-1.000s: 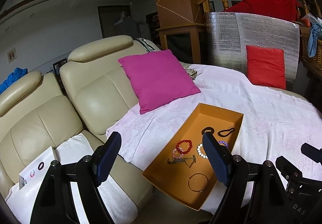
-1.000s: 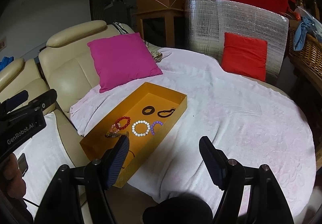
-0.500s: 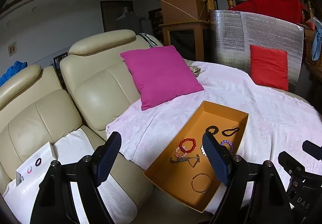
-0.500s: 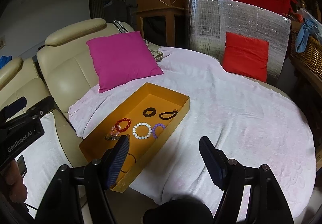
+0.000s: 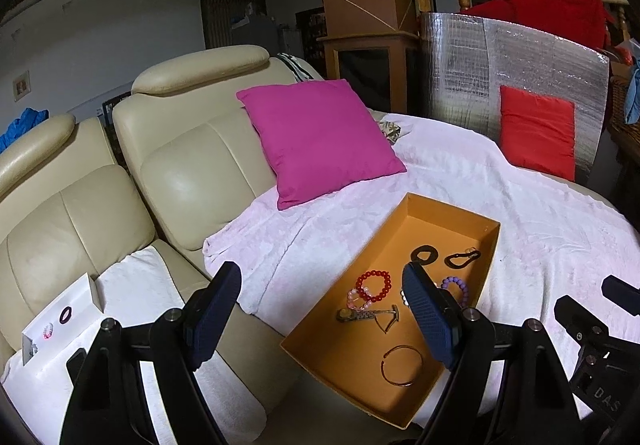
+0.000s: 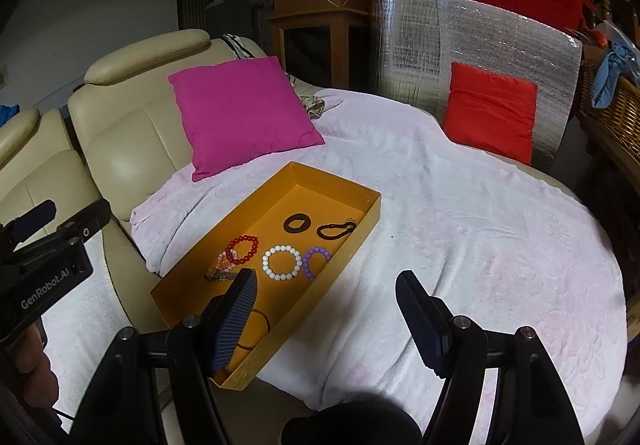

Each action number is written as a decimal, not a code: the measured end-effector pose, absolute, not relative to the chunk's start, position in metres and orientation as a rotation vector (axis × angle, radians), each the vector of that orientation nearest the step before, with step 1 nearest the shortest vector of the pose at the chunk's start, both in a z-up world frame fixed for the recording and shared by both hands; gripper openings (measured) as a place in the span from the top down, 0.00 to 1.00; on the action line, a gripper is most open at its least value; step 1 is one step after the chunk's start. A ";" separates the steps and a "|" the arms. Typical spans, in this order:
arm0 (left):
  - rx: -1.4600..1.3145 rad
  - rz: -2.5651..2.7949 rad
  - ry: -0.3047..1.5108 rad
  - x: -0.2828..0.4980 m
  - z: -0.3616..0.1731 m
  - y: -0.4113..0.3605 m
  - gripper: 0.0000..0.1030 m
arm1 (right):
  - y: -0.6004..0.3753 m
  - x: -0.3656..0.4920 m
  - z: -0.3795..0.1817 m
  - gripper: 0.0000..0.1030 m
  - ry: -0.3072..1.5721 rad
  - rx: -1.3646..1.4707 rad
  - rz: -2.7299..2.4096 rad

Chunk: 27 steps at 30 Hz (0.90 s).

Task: Organize jewelry

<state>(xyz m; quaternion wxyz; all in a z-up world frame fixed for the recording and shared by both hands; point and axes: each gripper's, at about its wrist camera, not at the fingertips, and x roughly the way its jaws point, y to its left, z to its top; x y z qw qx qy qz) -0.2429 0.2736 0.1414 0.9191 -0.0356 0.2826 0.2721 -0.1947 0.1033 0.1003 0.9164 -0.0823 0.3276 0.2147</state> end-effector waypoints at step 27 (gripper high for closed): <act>-0.079 0.652 0.605 -0.227 0.118 0.288 0.19 | 0.146 -0.147 0.071 0.27 0.707 -0.222 0.513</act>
